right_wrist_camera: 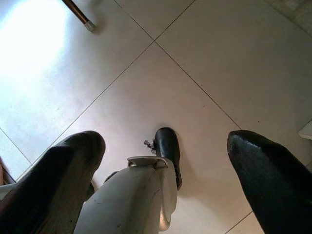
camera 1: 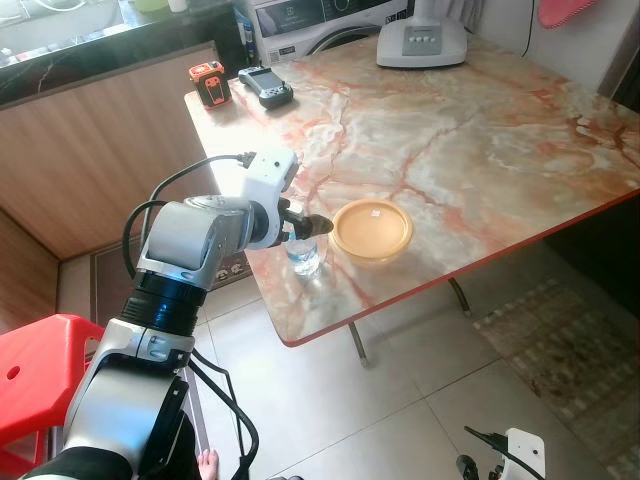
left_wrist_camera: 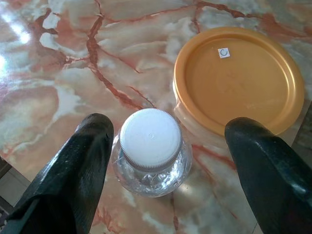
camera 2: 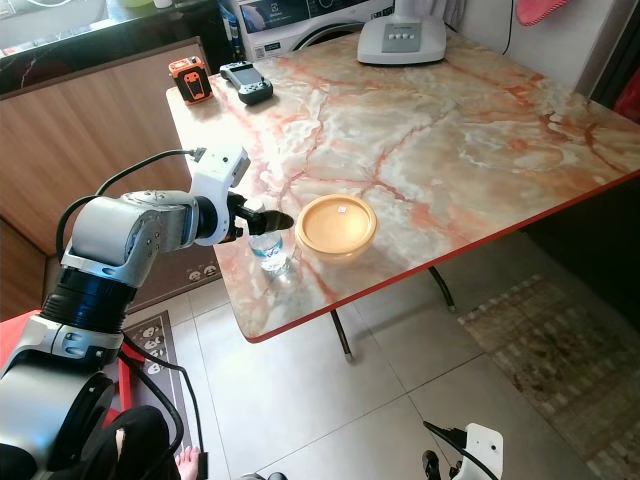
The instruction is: Restocking fridge
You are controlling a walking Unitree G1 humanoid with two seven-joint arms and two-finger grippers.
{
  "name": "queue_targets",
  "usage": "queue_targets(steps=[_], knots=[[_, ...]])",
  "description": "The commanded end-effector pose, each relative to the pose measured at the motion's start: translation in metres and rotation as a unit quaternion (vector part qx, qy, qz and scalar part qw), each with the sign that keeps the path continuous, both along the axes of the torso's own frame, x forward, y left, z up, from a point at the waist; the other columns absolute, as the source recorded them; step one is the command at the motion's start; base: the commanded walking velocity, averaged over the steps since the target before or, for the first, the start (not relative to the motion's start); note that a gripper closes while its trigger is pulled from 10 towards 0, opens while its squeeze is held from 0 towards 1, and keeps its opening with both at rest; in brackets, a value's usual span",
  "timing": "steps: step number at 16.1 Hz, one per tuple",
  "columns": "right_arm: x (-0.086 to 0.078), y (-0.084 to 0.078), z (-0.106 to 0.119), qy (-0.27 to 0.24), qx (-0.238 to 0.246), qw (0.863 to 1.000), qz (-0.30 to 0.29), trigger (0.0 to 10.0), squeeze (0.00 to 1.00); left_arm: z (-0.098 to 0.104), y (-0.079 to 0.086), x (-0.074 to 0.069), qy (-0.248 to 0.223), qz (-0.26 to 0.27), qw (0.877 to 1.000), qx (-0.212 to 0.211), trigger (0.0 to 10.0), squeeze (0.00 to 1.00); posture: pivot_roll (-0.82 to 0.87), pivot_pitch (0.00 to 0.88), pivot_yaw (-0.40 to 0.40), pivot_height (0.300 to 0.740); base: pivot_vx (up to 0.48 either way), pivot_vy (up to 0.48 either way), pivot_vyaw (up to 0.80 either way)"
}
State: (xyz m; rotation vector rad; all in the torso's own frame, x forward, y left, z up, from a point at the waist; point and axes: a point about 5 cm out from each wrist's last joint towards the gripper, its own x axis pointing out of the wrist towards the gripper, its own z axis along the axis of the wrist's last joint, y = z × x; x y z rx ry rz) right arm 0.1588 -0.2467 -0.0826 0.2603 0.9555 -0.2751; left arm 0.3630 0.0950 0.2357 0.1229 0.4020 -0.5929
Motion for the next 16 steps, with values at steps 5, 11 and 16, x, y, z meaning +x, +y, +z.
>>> queue_targets(steps=[5,11,16], knots=[[-0.0041,0.0024,-0.0025,0.01,0.004,1.0,0.002,10.0,0.0,0.0054,0.0037,-0.0005,-0.02,0.008,1.0,0.012,10.0,0.0,-0.01,0.082,0.124,0.74,0.0,0.0,0.0],[-0.0036,0.0026,-0.0023,0.009,0.006,1.0,0.002,10.0,0.0,0.0057,0.0057,0.001,-0.024,0.021,0.999,0.016,0.0,0.0,-0.01,0.086,0.122,0.74,0.0,0.0,0.0],[-0.0032,0.0022,-0.002,0.009,0.008,1.0,0.003,10.0,0.0,0.0048,0.008,0.0012,-0.021,0.029,0.999,0.016,0.0,0.0,-0.01,0.095,0.119,0.74,0.0,0.0,0.0]])
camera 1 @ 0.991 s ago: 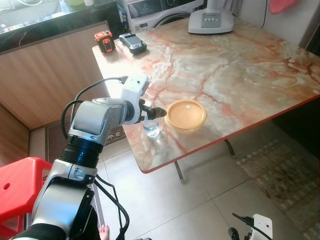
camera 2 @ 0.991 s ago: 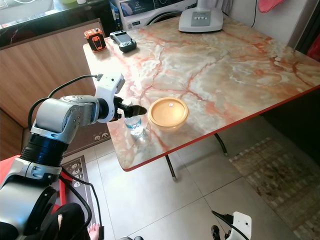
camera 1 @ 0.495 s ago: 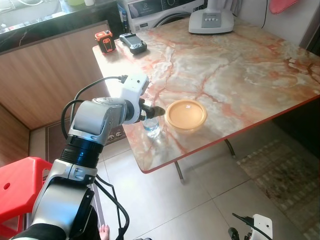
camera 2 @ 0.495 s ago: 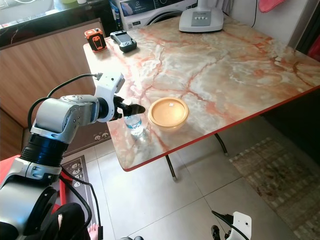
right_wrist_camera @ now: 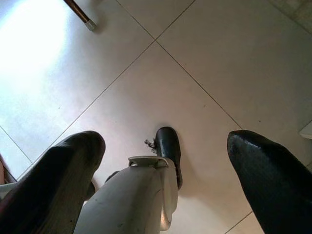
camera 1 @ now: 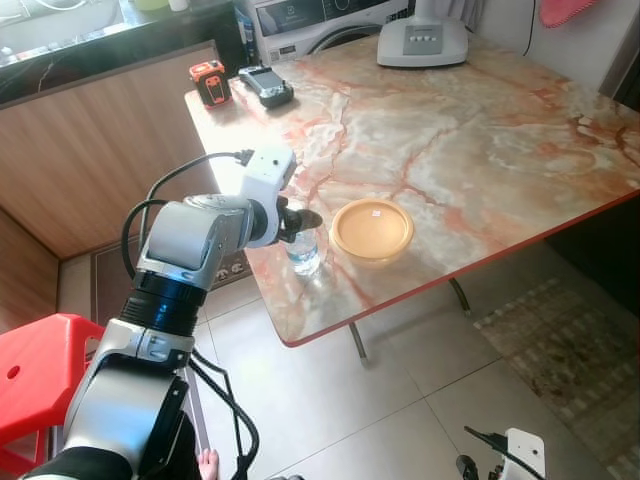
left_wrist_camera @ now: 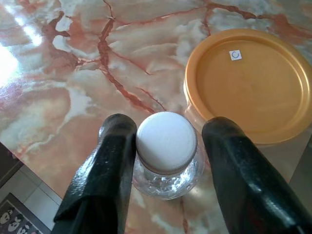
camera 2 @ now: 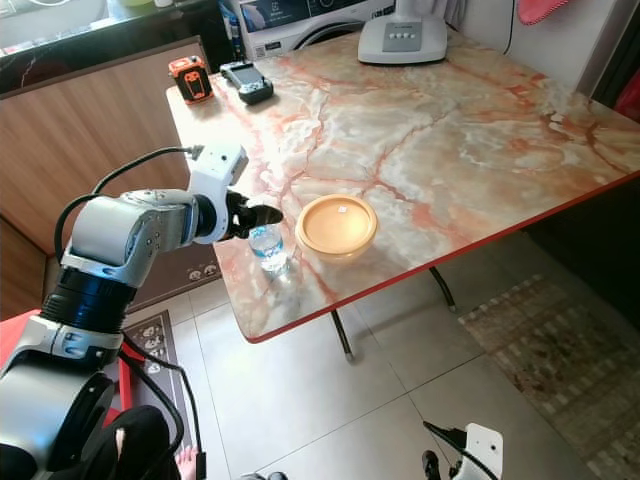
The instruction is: Restocking fridge
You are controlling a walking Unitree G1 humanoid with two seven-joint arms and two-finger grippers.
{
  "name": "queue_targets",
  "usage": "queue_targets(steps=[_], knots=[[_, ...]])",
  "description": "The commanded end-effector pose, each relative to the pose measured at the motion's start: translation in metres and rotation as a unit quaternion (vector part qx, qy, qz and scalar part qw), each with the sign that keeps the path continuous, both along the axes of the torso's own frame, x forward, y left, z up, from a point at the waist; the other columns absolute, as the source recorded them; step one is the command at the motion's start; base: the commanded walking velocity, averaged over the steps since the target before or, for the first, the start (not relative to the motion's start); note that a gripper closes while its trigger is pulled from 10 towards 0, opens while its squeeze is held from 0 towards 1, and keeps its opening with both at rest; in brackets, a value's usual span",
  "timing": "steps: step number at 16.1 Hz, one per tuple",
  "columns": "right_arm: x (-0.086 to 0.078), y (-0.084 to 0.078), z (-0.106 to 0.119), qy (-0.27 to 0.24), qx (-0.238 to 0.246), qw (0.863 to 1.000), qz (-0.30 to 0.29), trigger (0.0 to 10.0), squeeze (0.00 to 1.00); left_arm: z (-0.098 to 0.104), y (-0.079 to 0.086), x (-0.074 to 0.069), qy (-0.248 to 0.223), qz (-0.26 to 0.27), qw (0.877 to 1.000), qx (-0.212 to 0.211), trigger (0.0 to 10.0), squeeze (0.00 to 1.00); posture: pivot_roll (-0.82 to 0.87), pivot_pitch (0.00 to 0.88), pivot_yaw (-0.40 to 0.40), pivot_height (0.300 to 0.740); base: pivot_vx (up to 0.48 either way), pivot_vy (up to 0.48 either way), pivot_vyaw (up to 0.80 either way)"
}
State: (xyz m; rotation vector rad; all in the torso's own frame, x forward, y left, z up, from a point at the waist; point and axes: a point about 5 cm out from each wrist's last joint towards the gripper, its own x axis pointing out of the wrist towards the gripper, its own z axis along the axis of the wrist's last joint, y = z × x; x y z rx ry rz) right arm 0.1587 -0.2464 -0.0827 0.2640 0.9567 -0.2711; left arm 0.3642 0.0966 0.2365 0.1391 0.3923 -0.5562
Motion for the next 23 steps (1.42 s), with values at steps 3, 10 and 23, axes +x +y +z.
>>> queue_targets(steps=[3,10,23], knots=[[-0.003,0.002,-0.002,0.01,0.005,1.0,0.002,10.0,0.0,0.002,0.007,0.0,-0.009,0.017,1.0,0.01,0.0,0.0,-0.01,0.096,0.118,0.74,0.0,0.0,0.0],[-0.003,0.001,-0.002,0.01,0.007,1.0,0.004,10.0,0.0,0.001,0.013,0.001,-0.012,0.038,0.999,0.017,0.0,0.0,-0.01,0.098,0.116,0.74,0.0,0.0,0.0],[-0.004,0.003,-0.003,0.01,0.007,1.0,0.003,10.0,0.0,-0.087,0.201,-0.006,-0.038,0.423,0.898,0.115,10.0,0.0,-0.02,0.077,0.125,0.74,0.0,0.0,0.0]])
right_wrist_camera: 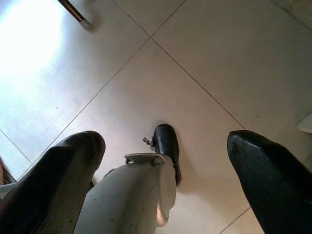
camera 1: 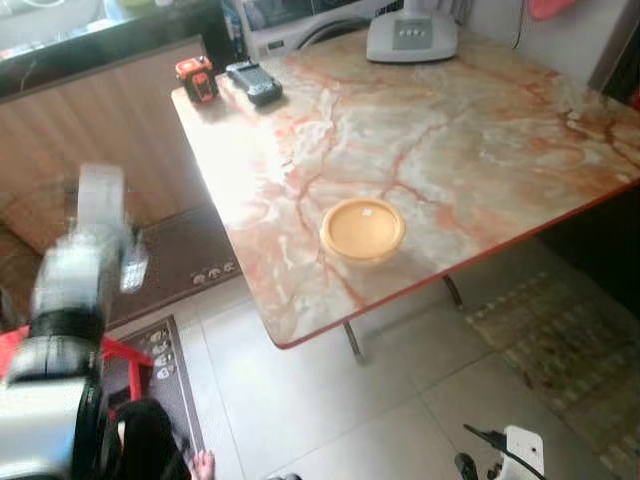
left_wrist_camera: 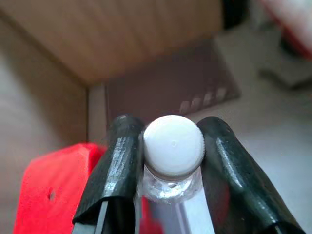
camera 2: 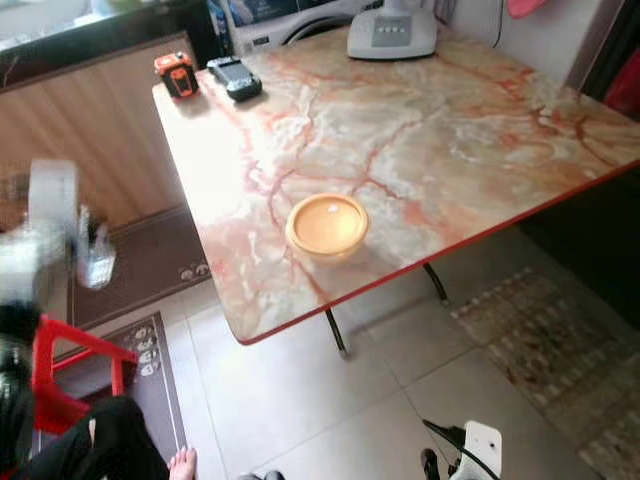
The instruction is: Restocking fridge
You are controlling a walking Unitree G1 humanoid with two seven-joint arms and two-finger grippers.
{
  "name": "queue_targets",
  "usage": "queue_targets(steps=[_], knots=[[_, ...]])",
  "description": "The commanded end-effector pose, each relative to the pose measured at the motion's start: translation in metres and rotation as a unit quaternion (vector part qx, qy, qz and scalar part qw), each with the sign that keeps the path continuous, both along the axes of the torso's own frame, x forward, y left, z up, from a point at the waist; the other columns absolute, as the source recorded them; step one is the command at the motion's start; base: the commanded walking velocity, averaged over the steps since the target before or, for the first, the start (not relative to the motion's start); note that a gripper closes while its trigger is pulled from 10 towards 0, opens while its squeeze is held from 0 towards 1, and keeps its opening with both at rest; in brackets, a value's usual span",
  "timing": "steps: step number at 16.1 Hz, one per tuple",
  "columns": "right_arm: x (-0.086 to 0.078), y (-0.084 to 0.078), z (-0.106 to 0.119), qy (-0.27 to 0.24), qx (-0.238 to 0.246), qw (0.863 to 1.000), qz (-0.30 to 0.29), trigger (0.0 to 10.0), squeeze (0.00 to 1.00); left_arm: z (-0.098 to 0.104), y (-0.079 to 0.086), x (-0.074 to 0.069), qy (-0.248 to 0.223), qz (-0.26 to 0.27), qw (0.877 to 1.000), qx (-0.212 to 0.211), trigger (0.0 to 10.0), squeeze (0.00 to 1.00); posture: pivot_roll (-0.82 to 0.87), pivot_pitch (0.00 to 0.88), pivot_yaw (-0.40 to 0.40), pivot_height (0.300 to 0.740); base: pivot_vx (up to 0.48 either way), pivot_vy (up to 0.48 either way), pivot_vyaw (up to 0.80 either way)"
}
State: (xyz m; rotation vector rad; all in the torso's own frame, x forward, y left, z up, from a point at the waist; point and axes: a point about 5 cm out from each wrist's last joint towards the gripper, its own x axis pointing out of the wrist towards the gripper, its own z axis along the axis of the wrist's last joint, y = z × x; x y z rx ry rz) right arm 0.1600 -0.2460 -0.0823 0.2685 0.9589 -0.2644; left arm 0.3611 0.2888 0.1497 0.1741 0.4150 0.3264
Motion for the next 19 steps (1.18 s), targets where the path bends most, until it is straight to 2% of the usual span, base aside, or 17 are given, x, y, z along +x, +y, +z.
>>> queue_targets(steps=[1,3,4,6,7,8,9,10,13,15,16,19], knots=[[-0.005,0.003,-0.003,0.009,0.003,1.0,0.001,10.0,0.0,-0.044,0.011,-0.02,0.027,0.008,1.0,0.008,10.0,0.0,-0.02,0.075,0.126,0.74,0.0,0.0,0.0],[-0.006,0.003,-0.003,0.01,0.003,1.0,0.0,10.0,0.0,-0.077,0.01,-0.039,0.059,0.019,0.998,-0.007,10.0,0.0,-0.02,0.068,0.127,0.74,0.0,0.0,0.0],[-0.007,0.003,-0.004,0.01,0.003,1.0,-0.001,10.0,0.0,-0.105,0.004,-0.057,0.063,0.025,0.997,-0.037,10.0,0.0,-0.03,0.064,0.128,0.74,0.0,0.0,0.0],[-0.007,0.004,-0.004,0.01,0.003,1.0,-0.001,10.0,0.0,-0.13,-0.006,-0.073,0.084,0.018,0.994,-0.06,10.0,0.0,-0.04,0.059,0.129,0.74,0.0,0.0,0.0],[-0.007,0.004,-0.004,0.009,0.004,1.0,-0.004,10.0,0.0,-0.165,-0.017,-0.104,0.132,0.045,0.985,-0.103,10.0,0.0,-0.04,0.054,0.131,0.74,0.0,0.0,0.0],[-0.007,0.005,-0.004,0.009,0.004,1.0,-0.004,10.0,0.0,-0.17,-0.019,-0.108,0.135,0.05,0.983,-0.113,10.0,0.0,-0.04,0.054,0.131,0.74,0.0,0.0,0.0],[-0.007,0.005,-0.004,0.009,0.004,1.0,-0.003,10.0,0.0,-0.183,-0.028,-0.12,0.166,0.03,0.979,-0.114,10.0,0.0,-0.03,0.05,0.133,0.74,0.0,0.0,0.0],[-0.007,0.006,-0.004,0.007,0.006,1.0,-0.004,10.0,0.0,-0.197,-0.042,-0.134,0.215,-0.035,0.972,-0.088,10.0,0.0,-0.05,0.062,0.143,0.74,0.0,0.0,0.0],[-0.005,0.004,-0.003,0.001,0.006,1.0,-0.012,10.0,0.0,-0.197,-0.055,-0.128,0.188,-0.051,0.976,-0.094,10.0,0.0,-0.04,0.073,0.134,0.74,0.0,0.0,0.0],[-0.004,0.004,-0.003,0.002,0.006,1.0,-0.007,10.0,0.0,-0.202,-0.066,-0.132,0.197,-0.071,0.973,-0.095,10.0,0.0,-0.04,0.078,0.13,0.74,0.0,0.0,0.0],[-0.004,0.004,-0.002,0.0,0.006,1.0,-0.008,10.0,0.0,-0.209,-0.069,-0.141,0.22,-0.065,0.967,-0.111,10.0,0.0,-0.05,0.087,0.131,0.74,0.0,0.0,0.0],[-0.004,0.002,-0.002,0.0,0.004,1.0,-0.014,10.0,0.0,-0.211,-0.07,-0.145,0.21,-0.033,0.966,-0.145,10.0,0.0,-0.04,0.094,0.124,0.74,0.0,0.0,0.0]])
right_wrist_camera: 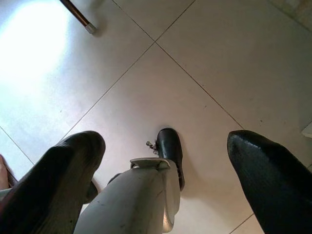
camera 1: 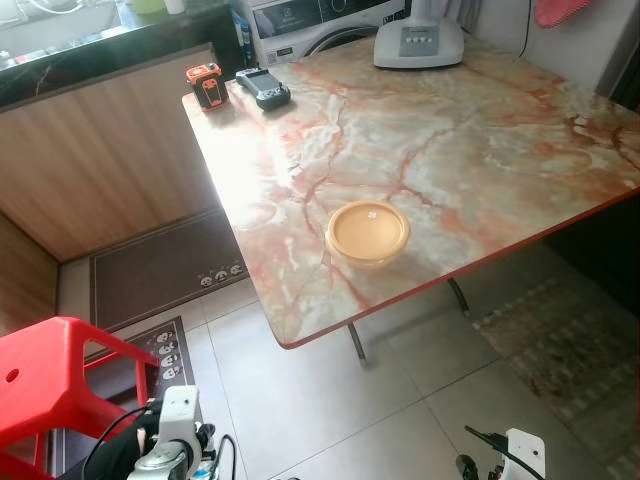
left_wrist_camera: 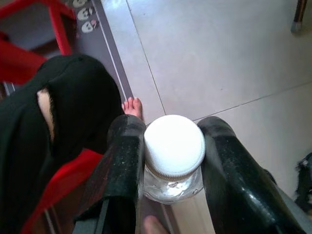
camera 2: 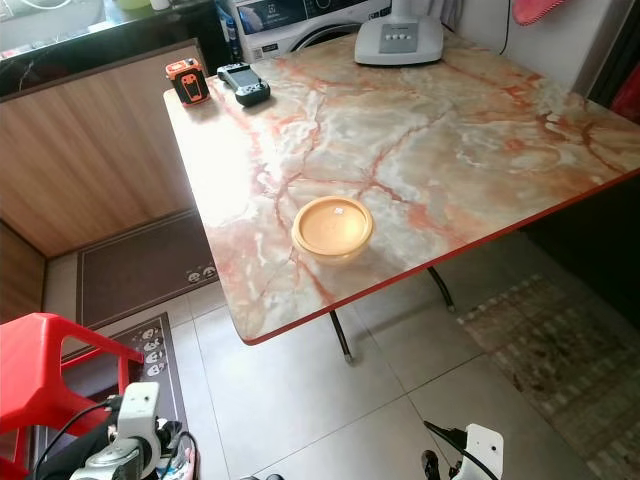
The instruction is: Restocking fridge
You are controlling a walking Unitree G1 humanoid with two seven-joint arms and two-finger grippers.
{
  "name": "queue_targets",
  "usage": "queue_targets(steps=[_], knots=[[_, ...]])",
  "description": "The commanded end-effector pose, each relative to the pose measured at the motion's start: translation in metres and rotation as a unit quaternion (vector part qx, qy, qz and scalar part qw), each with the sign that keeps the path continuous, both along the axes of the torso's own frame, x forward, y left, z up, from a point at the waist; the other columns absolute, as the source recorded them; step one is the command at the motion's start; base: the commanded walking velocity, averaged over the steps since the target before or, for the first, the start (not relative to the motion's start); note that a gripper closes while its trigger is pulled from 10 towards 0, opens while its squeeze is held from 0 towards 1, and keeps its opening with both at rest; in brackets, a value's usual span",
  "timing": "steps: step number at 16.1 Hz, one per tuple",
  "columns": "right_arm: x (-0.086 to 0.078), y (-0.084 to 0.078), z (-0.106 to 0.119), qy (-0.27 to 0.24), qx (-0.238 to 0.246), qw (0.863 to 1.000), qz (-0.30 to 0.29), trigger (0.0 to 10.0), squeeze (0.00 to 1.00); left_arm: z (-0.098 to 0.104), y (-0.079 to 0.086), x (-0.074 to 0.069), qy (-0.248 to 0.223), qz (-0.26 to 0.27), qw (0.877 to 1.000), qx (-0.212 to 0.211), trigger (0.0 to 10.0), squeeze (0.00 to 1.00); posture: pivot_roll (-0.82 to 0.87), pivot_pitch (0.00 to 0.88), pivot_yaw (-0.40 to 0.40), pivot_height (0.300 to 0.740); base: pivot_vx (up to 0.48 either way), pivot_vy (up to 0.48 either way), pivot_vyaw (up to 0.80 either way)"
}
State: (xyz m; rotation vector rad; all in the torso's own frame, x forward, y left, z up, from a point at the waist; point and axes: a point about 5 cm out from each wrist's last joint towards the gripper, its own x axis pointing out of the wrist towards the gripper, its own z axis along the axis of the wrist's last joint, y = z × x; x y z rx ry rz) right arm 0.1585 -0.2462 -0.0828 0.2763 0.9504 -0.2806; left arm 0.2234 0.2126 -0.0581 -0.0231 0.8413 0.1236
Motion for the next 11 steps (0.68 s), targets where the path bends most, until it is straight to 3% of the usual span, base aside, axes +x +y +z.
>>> queue_targets(steps=[1,11], knots=[[-0.0022,0.0024,-0.0017,0.005,0.004,1.0,-0.004,10.0,0.0,-0.0035,0.0062,-0.0072,0.014,0.021,1.0,-0.002,10.0,0.0,-0.05,0.094,0.124,0.74,0.0,0.0,0.0],[-0.0027,0.0022,-0.0021,0.02,0.0,1.0,0.022,10.0,0.0,-0.0061,0.0058,-0.0115,0.024,0.007,1.0,-0.01,10.0,0.0,-0.05,0.093,0.123,0.74,0.0,0.0,-0.73]])
